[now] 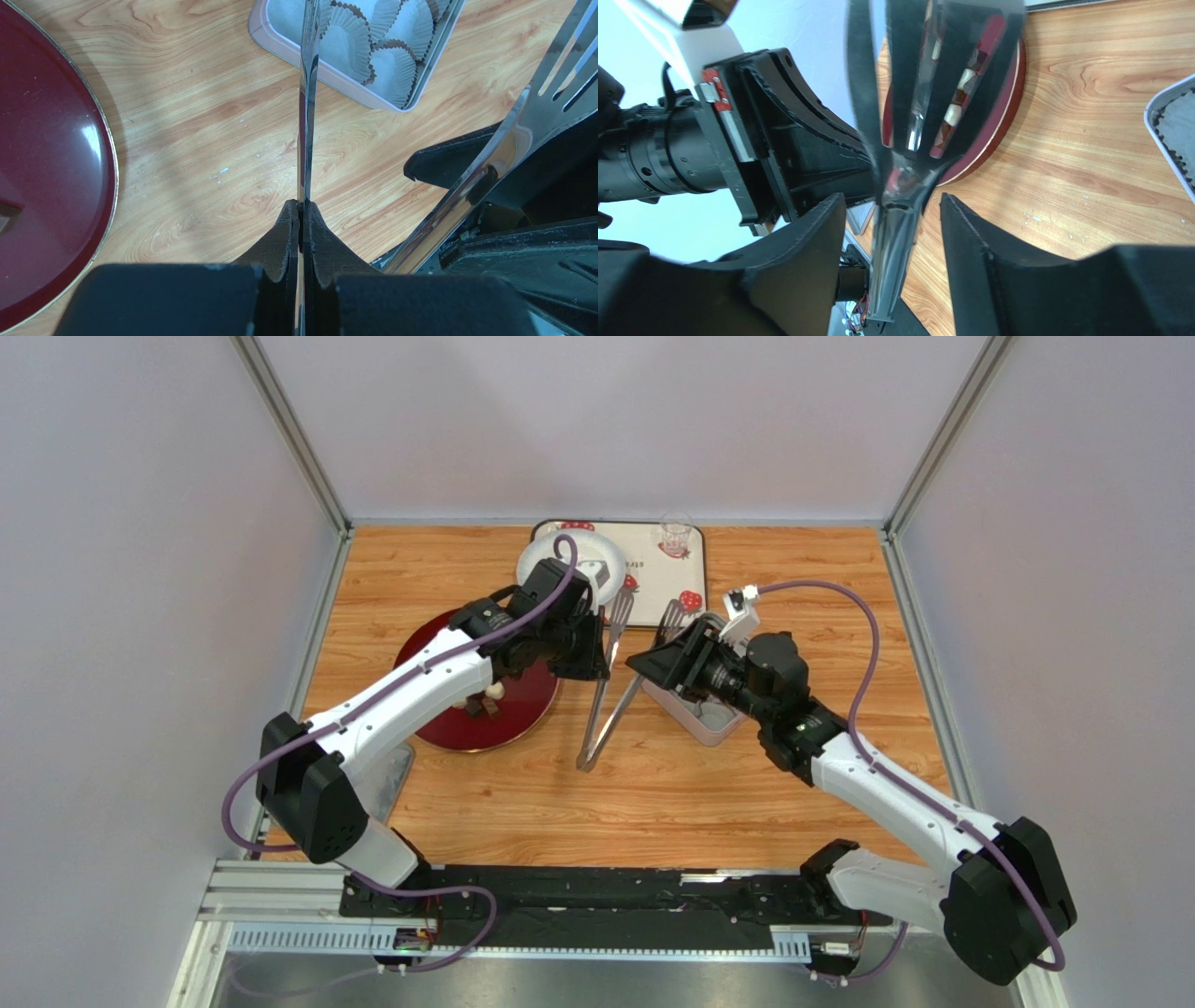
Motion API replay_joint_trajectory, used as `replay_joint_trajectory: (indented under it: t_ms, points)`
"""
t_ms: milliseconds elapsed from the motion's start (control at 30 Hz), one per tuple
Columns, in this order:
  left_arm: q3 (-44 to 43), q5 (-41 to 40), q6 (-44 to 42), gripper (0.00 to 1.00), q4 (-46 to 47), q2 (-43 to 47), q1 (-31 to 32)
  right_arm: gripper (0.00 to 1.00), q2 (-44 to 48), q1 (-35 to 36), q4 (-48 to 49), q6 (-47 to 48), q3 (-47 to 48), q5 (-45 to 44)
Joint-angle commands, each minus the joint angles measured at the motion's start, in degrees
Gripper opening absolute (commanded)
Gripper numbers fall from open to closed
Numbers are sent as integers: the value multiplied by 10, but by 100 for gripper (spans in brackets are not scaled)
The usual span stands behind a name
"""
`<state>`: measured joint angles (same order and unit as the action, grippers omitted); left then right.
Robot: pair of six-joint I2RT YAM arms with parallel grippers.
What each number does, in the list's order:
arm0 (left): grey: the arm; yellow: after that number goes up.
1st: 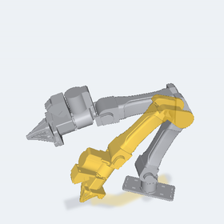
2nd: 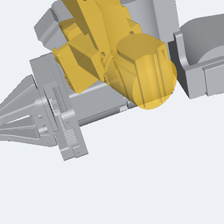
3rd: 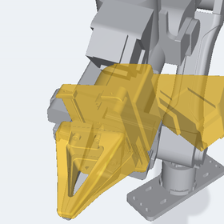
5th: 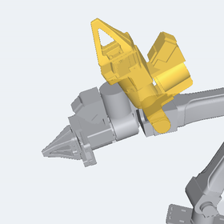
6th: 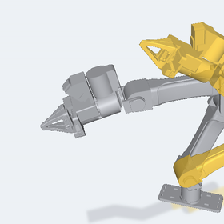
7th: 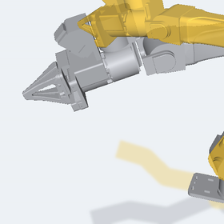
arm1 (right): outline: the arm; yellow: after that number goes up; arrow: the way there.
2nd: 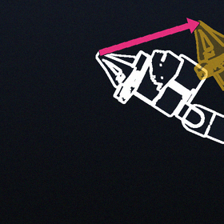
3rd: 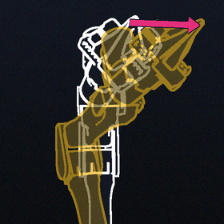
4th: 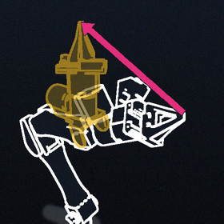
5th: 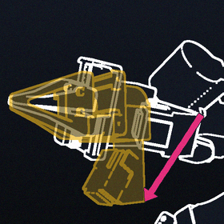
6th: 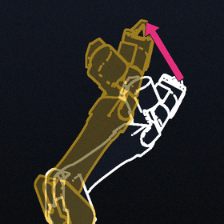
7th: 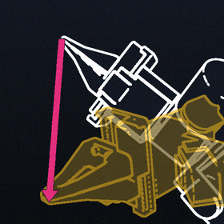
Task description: Pack the chocolate
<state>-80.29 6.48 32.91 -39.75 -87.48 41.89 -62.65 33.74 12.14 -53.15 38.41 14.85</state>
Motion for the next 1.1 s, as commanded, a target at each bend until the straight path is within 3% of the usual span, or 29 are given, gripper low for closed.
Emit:
replay_joint_trajectory:
  t_ms: [0,200,400,500,733,900,1067]
  points:
    - [-27,-6,7,0,21,0,8,48,-1,4,41,-12,3,-8]
    - [-22,-21,-4,0,30,12,14,22,9,4,35,-23,-6,-18]
    - [-1,-40,-9,6,49,42,18,7,17,4,23,-33,-10,-25]
    - [16,-58,-12,14,64,66,18,5,24,3,16,-35,-10,-31]
    - [72,-110,-19,50,117,152,18,3,42,4,-9,-49,-4,-49]
    - [134,-97,-38,54,181,209,21,0,46,3,-33,-77,5,-62]
    - [211,-84,-49,71,278,268,42,0,55,1,-57,-94,13,-81]
